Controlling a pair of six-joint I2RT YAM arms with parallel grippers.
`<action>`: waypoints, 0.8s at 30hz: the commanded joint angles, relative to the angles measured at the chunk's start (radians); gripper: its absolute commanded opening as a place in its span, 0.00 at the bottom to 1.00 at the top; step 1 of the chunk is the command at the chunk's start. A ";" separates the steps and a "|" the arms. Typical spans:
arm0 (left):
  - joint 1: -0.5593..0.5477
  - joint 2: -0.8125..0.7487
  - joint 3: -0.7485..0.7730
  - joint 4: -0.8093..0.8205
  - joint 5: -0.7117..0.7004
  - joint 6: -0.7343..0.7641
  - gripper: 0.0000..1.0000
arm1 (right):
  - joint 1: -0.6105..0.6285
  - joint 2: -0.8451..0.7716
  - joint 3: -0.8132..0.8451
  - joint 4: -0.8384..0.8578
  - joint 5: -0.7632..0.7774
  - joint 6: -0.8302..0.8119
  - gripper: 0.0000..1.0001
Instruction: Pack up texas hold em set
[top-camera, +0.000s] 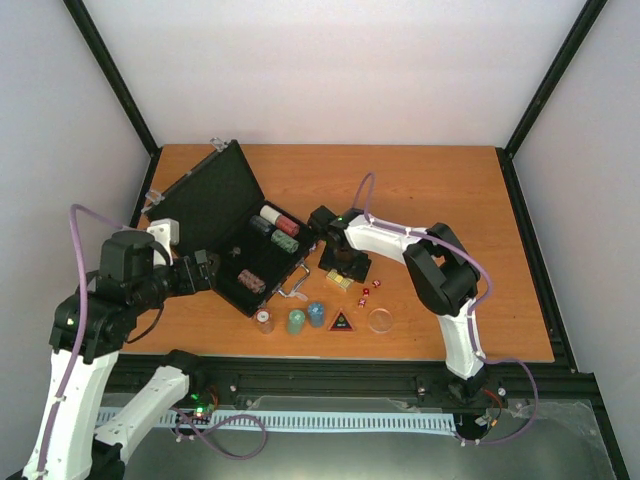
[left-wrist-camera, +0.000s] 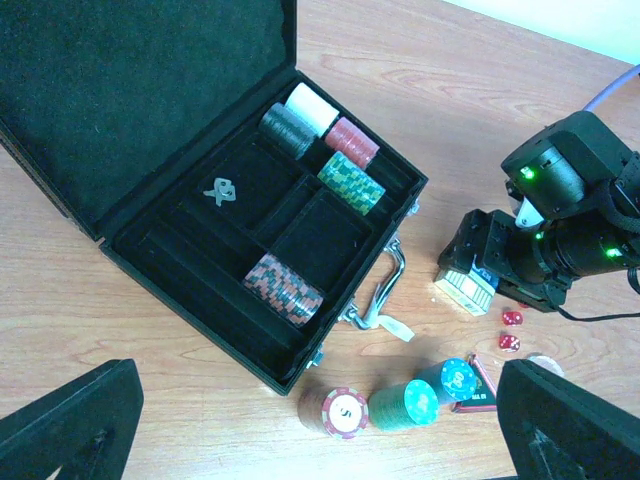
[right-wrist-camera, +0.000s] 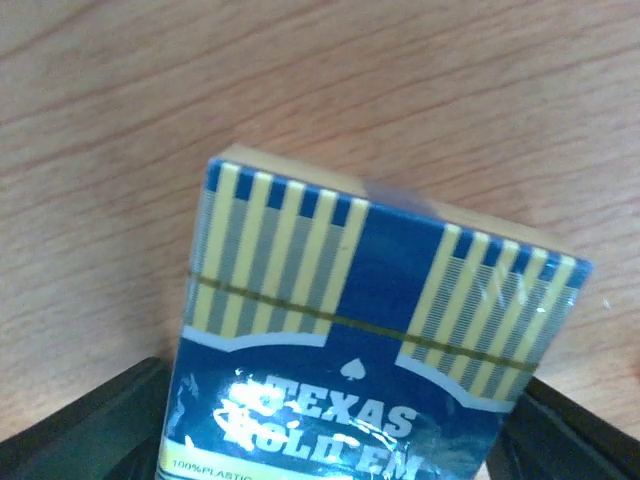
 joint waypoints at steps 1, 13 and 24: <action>-0.005 0.010 -0.001 0.002 -0.003 0.017 1.00 | -0.009 0.022 -0.028 0.037 -0.019 0.027 0.76; -0.005 0.020 -0.003 0.017 -0.003 0.027 1.00 | -0.009 -0.010 0.025 -0.001 -0.030 0.025 0.30; -0.005 0.045 0.063 -0.008 -0.031 0.046 1.00 | 0.001 -0.048 0.256 -0.048 -0.045 0.015 0.19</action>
